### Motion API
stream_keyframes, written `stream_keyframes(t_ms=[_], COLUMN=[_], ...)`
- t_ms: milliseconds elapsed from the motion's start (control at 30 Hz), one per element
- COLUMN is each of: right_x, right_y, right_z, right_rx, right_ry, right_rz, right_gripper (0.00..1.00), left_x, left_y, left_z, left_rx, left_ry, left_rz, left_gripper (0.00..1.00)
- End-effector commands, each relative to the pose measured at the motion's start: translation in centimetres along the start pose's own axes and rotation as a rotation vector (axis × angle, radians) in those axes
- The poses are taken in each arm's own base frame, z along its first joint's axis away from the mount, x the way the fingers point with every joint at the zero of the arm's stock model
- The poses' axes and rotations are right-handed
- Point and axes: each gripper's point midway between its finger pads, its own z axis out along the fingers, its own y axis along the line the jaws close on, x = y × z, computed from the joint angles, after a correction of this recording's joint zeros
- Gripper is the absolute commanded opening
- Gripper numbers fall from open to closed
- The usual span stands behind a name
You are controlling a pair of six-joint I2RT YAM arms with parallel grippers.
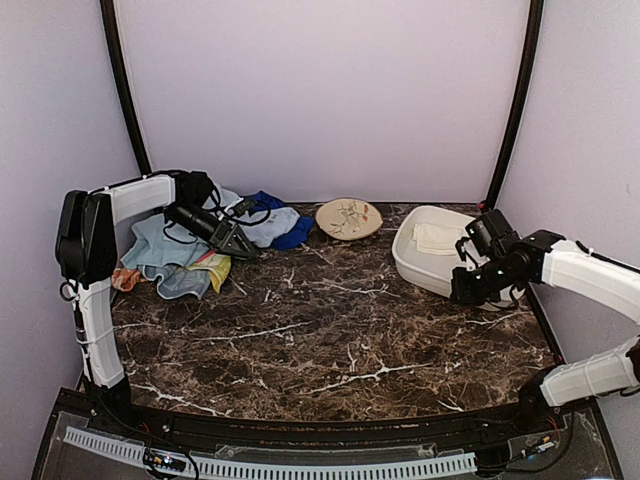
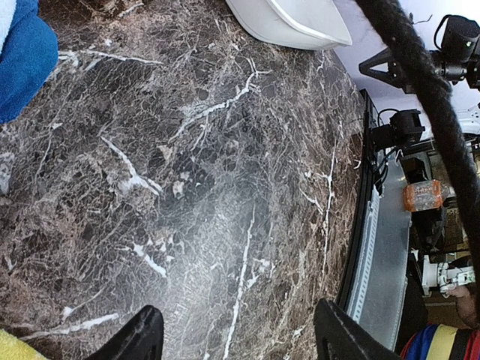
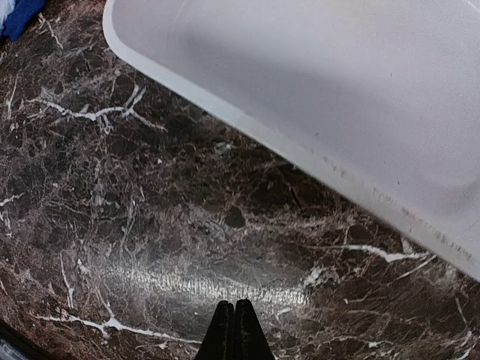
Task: Roll the towels
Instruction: Move the storage box to the corner of the board.
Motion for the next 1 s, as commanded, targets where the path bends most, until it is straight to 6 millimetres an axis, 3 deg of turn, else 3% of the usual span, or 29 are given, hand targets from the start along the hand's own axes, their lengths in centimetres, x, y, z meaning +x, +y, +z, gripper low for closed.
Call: stream_keyframes(t_ms=[0, 233, 433, 600, 733, 867, 967], right_x=[3.1, 3.8, -0.3, -3.9, -5.9, -6.5, -6.1], right_y=[-0.7, -6.2, -10.1, -10.9, -11.5, -12.1, -10.8], right_z=[0.6, 3.8, 3.5, 3.5, 4.2, 4.5, 4.6], right_rx=[0.007, 0.282, 0.387, 0.417, 0.431, 0.432, 0.364], right_ry=[0.069, 0.147, 0.052, 0.011, -0.006, -0.013, -0.024], right_rz=[0.076, 0.062, 0.114, 0.085, 0.070, 0.079, 0.092], right_gripper=[0.00, 0.00, 0.00, 0.00, 0.00, 0.00, 0.00], left_x=[-1.1, -1.7, -2.2, -2.6, -1.8, 0.9, 2.2], left_y=[-0.5, 0.9, 3.3, 6.7, 9.0, 11.2, 12.9], left_z=[-1.0, -2.9, -5.8, -8.9, -11.3, -13.2, -14.5], left_rx=[-0.041, -0.108, -0.238, -0.509, -0.712, -0.868, -0.988], left_ry=[-0.015, -0.034, -0.074, -0.015, 0.094, 0.267, 0.352], left_rz=[0.040, 0.033, 0.033, 0.122, 0.220, 0.291, 0.345], left_gripper=[0.73, 0.79, 0.82, 0.83, 0.83, 0.83, 0.80])
